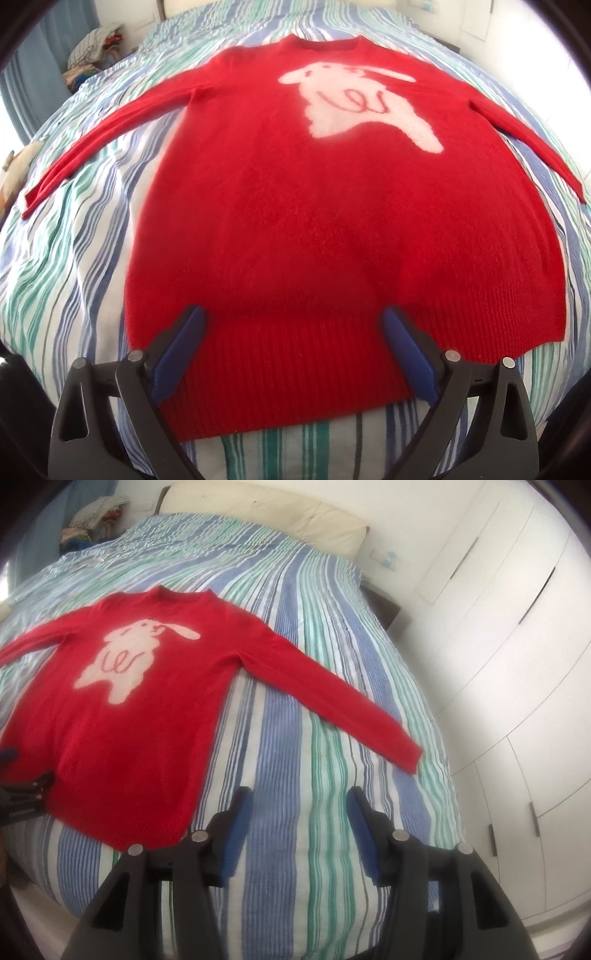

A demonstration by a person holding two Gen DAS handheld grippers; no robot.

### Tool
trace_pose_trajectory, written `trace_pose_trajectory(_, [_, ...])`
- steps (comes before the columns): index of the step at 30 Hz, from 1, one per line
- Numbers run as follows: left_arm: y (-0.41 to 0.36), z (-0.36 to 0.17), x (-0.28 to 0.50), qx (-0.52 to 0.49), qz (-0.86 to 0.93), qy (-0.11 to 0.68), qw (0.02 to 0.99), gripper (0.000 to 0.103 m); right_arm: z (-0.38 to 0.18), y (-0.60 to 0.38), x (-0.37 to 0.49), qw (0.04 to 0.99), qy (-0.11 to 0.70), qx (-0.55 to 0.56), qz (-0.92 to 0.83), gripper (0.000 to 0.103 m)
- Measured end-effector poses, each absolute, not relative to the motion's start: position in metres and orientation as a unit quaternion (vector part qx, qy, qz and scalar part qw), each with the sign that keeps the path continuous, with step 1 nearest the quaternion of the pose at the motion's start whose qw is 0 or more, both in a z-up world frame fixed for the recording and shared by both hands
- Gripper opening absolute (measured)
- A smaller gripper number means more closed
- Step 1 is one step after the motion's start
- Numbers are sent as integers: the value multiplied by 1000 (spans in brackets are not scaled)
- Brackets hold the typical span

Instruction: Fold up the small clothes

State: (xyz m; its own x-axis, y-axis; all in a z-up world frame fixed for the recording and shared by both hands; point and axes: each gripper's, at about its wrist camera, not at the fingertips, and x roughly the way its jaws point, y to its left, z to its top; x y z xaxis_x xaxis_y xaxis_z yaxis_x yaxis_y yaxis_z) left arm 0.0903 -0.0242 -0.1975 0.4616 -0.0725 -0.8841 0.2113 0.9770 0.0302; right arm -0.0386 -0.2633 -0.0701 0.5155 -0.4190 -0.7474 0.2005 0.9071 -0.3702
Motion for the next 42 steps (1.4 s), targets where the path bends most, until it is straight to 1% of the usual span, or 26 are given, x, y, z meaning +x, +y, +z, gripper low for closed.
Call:
trace_pose_trajectory(2, [-24,-197,89,67,-85,509,854,98,-78,-269,-38,866,463,-94,-166,56])
trace_pose_trajectory(6, [-20,-186,80,56,-92,508,854,98,-101,-282,-39,869,481,1,-115,56])
trace_pose_trajectory(10, [-18,-149,63,32,-113,498,859,97,-122,-307,-45,865,481,123,-72,56])
trace_pose_trajectory(15, [-15,-90,53,12,-134,459,878,98,-133,-370,-57,859,433,266,-66,56])
trace_pose_trajectory(18, [-11,-70,65,1,-137,436,889,99,-127,-430,-62,859,382,331,-83,56])
trace_pose_trajectory(21, [-4,-76,88,-8,-111,424,899,99,-132,-501,-59,837,339,417,-101,56])
trace_pose_trajectory(23, [2,-90,103,-24,-96,437,894,99,-150,-544,-52,805,328,485,-99,56])
trace_pose_trajectory(25, [8,-105,115,-35,-83,449,889,99,-164,-574,-50,782,311,524,-129,57])
trace_pose_trajectory(27, [12,-117,121,-34,-71,454,888,98,-170,-595,-41,780,295,535,-134,58])
trace_pose_trajectory(30, [16,-130,127,-19,-55,450,891,98,-178,-619,-16,779,305,527,-148,58])
trace_pose_trajectory(34, [22,-148,131,-9,-32,458,888,98,-191,-625,23,774,367,499,-131,57])
trace_pose_trajectory(35, [24,-151,132,-13,-30,464,885,98,-194,-622,33,773,390,482,-130,54])
trace_pose_trajectory(37, [25,-154,135,-20,-34,474,880,98,-195,-615,49,776,429,440,-141,41])
trace_pose_trajectory(38, [26,-151,137,-21,-38,471,881,98,-193,-613,55,776,446,420,-150,25])
trace_pose_trajectory(39, [27,-146,139,-19,-39,464,885,98,-190,-615,58,776,456,408,-156,14])
trace_pose_trajectory(40, [29,-140,142,-17,-36,453,890,98,-185,-615,61,779,458,398,-160,11])
trace_pose_trajectory(42, [38,-132,148,-18,-24,434,901,98,-159,-602,71,798,463,345,-173,8])
